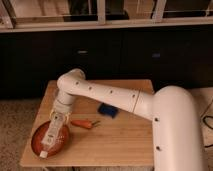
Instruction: Place the bottle in the ceramic bowl
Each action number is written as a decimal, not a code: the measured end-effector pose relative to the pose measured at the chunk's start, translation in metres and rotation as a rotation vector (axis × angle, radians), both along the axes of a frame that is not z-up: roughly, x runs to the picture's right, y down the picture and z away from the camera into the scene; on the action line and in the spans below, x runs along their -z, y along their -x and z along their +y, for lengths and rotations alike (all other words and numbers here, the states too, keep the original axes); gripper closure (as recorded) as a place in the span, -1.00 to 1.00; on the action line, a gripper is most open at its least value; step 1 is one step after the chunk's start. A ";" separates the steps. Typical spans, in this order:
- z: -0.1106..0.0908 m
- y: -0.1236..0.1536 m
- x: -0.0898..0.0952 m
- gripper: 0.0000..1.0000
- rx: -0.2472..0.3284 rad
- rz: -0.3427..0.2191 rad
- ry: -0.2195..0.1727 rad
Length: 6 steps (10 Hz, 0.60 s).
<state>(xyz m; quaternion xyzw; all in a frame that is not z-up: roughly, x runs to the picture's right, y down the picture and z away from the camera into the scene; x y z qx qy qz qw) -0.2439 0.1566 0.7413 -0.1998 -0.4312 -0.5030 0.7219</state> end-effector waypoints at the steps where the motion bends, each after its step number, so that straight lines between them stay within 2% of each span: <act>1: 0.000 0.001 0.001 0.70 0.000 0.000 -0.001; 5: 0.003 0.006 0.002 0.66 0.005 0.002 -0.001; 6: 0.004 0.008 0.002 0.47 0.009 0.000 -0.002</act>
